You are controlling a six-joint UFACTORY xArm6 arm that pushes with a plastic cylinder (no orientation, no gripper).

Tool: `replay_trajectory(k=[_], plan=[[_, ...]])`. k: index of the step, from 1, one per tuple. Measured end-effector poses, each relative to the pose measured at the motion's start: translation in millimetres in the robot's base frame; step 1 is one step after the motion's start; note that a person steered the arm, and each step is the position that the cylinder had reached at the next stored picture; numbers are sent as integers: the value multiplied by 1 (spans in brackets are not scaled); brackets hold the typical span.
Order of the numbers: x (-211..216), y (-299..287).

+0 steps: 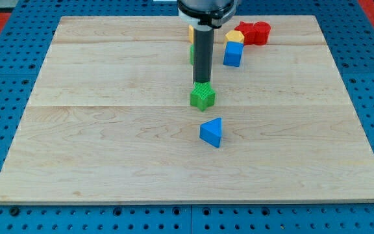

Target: Put the yellow hexagon in between the yellow heart and green circle

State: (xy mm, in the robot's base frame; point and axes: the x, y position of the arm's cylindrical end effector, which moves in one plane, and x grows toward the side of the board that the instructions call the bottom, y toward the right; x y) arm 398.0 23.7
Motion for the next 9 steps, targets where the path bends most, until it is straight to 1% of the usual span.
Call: replay_trajectory(k=[1,2,3,4,5,6,7,8,9], plan=[[3,5],[-5,80],[-31,149],[-85,162],[-129,113],[-130,59],[-116,25],[-104,35],[-113,43]])
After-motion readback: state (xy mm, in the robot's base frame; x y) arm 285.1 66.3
